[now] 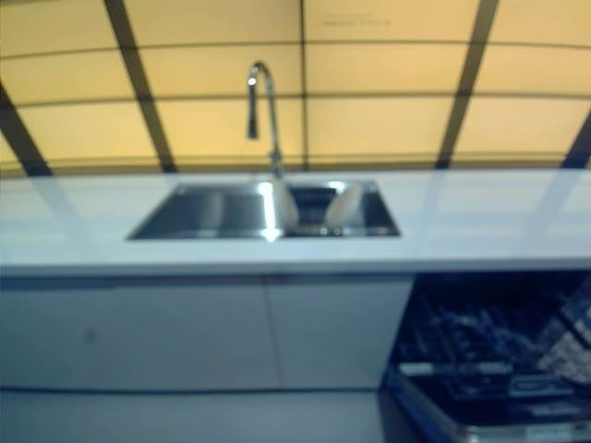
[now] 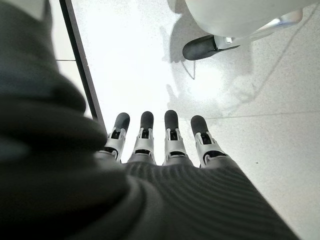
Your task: Take plates into dishwasher
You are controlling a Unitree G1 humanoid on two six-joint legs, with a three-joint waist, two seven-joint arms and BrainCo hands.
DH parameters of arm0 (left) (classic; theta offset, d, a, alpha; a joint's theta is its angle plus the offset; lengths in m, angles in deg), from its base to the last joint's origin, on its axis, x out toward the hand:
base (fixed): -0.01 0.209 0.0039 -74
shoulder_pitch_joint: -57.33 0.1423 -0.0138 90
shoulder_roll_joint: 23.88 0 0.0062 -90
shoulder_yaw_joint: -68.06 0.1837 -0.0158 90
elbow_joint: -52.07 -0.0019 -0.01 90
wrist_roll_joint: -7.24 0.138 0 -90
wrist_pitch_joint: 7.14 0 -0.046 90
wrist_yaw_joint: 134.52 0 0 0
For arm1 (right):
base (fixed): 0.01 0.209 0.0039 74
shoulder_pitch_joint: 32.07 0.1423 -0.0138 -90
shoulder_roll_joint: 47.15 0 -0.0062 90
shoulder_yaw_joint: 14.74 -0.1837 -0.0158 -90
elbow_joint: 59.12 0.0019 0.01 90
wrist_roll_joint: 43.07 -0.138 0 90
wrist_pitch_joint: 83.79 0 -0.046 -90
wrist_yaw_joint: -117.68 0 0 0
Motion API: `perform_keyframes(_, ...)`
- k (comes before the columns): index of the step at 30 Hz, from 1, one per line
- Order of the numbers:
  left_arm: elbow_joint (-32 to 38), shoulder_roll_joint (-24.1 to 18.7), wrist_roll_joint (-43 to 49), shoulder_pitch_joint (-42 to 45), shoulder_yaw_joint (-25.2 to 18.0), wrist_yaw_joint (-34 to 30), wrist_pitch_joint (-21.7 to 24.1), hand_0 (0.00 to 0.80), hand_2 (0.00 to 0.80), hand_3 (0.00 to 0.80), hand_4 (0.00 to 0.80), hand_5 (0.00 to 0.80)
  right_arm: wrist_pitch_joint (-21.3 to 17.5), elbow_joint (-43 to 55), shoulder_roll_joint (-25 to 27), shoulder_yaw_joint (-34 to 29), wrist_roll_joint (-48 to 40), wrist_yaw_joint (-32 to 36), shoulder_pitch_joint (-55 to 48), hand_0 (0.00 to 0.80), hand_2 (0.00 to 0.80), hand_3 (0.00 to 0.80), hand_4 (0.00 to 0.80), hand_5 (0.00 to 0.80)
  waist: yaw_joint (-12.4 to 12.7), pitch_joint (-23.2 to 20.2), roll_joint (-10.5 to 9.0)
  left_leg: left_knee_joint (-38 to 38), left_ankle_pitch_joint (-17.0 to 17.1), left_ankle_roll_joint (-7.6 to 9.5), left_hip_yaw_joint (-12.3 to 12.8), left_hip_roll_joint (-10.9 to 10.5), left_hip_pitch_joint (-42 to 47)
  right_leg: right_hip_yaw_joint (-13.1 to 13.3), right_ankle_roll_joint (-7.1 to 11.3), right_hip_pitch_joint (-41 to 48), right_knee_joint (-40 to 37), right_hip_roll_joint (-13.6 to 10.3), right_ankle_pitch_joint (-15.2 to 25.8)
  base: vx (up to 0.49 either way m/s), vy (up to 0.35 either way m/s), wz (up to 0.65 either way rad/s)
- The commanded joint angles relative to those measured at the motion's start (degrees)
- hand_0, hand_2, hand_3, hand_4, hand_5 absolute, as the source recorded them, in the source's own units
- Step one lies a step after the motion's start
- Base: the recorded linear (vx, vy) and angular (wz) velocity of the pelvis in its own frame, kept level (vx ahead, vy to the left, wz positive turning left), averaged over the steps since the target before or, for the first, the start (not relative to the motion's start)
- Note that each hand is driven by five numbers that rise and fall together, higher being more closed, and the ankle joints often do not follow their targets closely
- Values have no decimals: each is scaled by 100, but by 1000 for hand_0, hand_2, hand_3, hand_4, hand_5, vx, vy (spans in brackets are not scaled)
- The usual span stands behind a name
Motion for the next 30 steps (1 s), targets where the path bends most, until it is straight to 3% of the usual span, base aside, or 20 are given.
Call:
perform_keyframes(1,-330,400,184,-284,75,-94,-115,0,0,0,0,0,73,-350,-325,113,234,161,289,0,0,0,0,0,45,167,-107,22,-398,641,-71,-577,107,173,97,132,16,204,-122,0,0,0)
perform_keyframes(18,-314,355,110,-305,28,-224,-76,0,0,0,0,0,43,-176,-312,310,327,194,356,0,0,0,0,0,84,237,-151,22,-372,635,-98,-561,60,136,85,102,16,207,-124,0,0,0)
perform_keyframes(23,-297,357,119,-309,51,-222,-88,0,0,0,0,0,-190,-141,-283,351,494,291,369,0,0,0,0,0,85,255,-140,22,-372,625,-82,-557,63,116,94,104,16,198,-125,0,0,0)
perform_keyframes(26,-259,333,143,-340,50,-226,-115,0,0,0,0,0,-341,-28,-219,419,549,480,432,0,0,0,0,0,99,275,-143,22,-364,620,-86,-557,56,105,98,100,16,192,-122,-11,-9,0)
perform_keyframes(30,-36,114,299,-372,132,-301,-283,0,0,0,0,0,-110,1052,163,909,702,1739,692,0,0,0,0,0,196,327,-236,22,-356,636,-130,-551,64,64,73,120,16,199,-121,-32,-59,0)
